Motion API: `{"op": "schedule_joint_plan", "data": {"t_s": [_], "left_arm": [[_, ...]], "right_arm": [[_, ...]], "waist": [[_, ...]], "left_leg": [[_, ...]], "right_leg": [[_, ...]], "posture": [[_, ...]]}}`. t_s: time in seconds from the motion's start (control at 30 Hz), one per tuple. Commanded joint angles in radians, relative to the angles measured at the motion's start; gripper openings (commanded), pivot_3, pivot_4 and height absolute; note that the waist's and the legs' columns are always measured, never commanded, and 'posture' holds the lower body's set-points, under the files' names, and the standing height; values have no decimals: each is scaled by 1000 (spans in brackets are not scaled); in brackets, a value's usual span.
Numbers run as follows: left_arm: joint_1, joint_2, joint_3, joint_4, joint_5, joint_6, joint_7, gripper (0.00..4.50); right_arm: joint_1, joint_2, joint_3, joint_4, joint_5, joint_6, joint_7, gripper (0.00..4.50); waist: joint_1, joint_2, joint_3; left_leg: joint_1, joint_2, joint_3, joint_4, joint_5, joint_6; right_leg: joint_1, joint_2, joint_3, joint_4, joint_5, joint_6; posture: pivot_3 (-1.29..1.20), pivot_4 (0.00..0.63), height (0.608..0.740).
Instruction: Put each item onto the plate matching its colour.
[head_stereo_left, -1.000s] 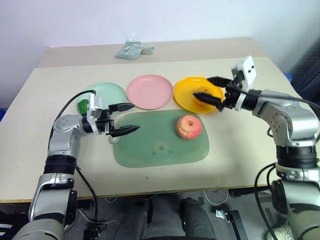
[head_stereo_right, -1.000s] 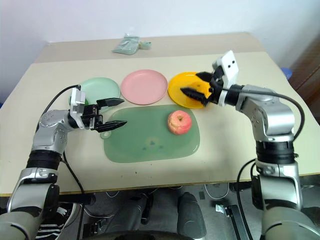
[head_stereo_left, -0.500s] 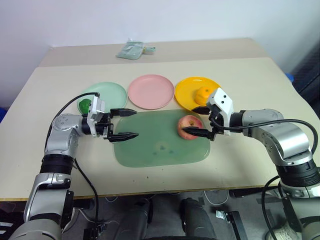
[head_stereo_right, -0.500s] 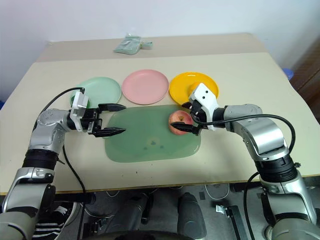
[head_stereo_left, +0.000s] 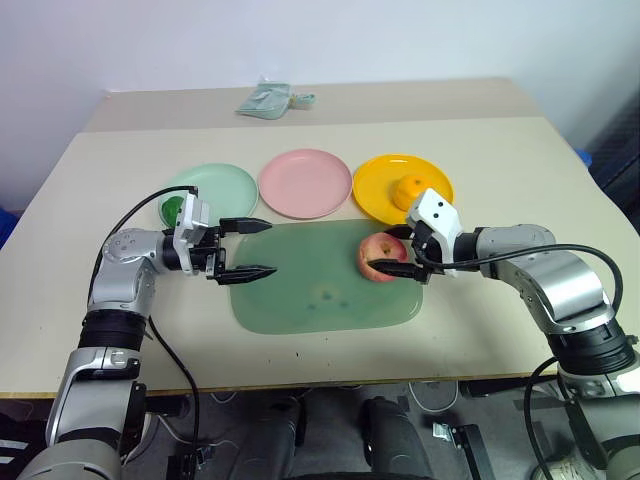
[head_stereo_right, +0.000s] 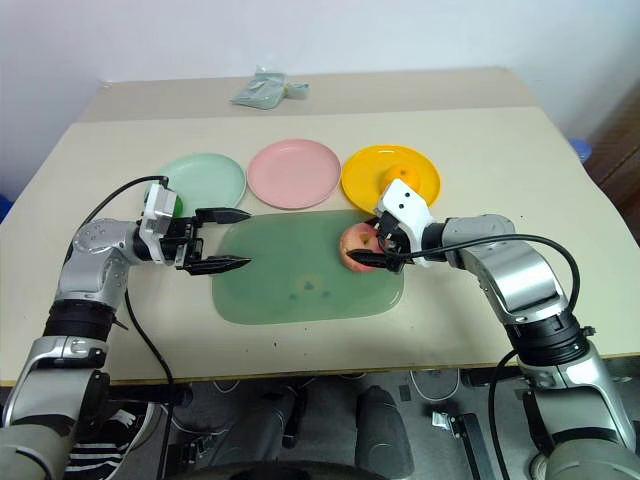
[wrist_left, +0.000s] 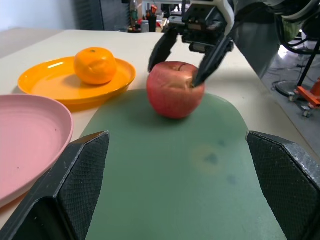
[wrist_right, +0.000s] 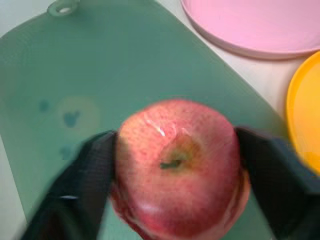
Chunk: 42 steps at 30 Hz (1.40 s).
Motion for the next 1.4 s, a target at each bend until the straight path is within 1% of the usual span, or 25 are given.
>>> {"op": "schedule_joint_plan", "data": {"t_s": [0.03,0.17,0.27,0.4,0.57,0.6,0.67,0.77,0.93,1.03,1.1,1.17,1.27,1.4], "left_arm": [[-3,6,12,-31,-9,-16,4,4500],[-13,0,22,-10,-1,-42,31,4500],[-25,-12,39,17,1,-72,80,4500],[-57,-16,43,85,62,-115,215,4500],[-61,-27,68,107,57,-118,310,4500],[-48,-29,69,99,60,-130,319,4500],[-30,-31,70,87,65,-152,326,4500],[-6,-37,71,62,56,-129,339,4500],[8,-41,66,35,56,-120,351,4500],[11,-39,66,21,54,-115,354,4500],[13,-37,69,10,53,-105,360,4500],[15,-36,68,3,54,-103,363,4500],[16,-38,67,-5,51,-100,360,4500],[5,-36,69,-3,42,-94,347,4500]], "right_arm": [[6,-14,0,-10,-17,-17,2,2723],[-20,8,-25,-11,7,-12,-2,2723],[-88,62,-52,3,39,-1,-24,2723],[-201,151,-24,100,-14,-78,-71,2723],[-347,299,37,346,-129,-250,-150,2723],[-387,349,36,419,-141,-292,-174,2723],[-440,412,28,523,-160,-352,-199,2723],[-548,508,27,770,-225,-505,-281,2723],[-634,582,19,1046,-280,-677,-336,2723],[-662,618,-9,1193,-280,-728,-357,2723],[-662,631,-14,1264,-291,-751,-358,3747],[-663,637,-10,1308,-308,-772,-357,4476],[-669,639,-24,1323,-313,-795,-353,4476],[-692,626,-97,1282,-267,-818,-345,4476]], "waist": [[0,0,0],[0,0,0],[-4,0,0],[-4,0,0],[-6,0,0],[-6,0,0],[-8,0,0],[-15,0,0],[-23,0,0],[-31,0,0],[-33,0,0],[-35,0,0],[-43,0,0],[-56,0,0]], "left_leg": [[0,0,0,0,0,0],[0,0,0,0,0,0],[0,0,0,0,0,0],[0,1,0,0,0,0],[0,2,0,0,0,0],[0,2,0,-1,0,0],[0,3,1,-1,0,-1],[0,4,1,-2,1,-2],[0,6,-1,-4,3,-5],[1,6,-1,-5,3,-5],[1,7,0,-6,3,-6],[1,7,0,-7,4,-7],[1,7,0,-9,5,-8],[2,8,0,-12,6,-10]], "right_leg": [[0,0,0,0,0,0],[0,0,0,0,0,0],[0,0,0,0,0,0],[-1,1,1,0,0,0],[-1,2,1,0,1,-1],[-1,3,1,0,1,-1],[-2,3,1,1,2,-2],[-3,5,2,1,2,-3],[-3,8,2,1,3,-5],[-3,8,2,1,4,-5],[-4,9,2,1,4,-6],[-5,9,3,2,4,-6],[-6,10,4,2,4,-7],[-7,10,4,2,4,-7]], "posture": [[0,150,740],[0,150,740],[0,150,740],[0,150,740],[0,150,740],[0,150,740],[0,150,740],[0,150,740],[0,150,740],[0,150,740],[0,150,740],[0,150,740],[0,150,740],[0,150,740]]}}
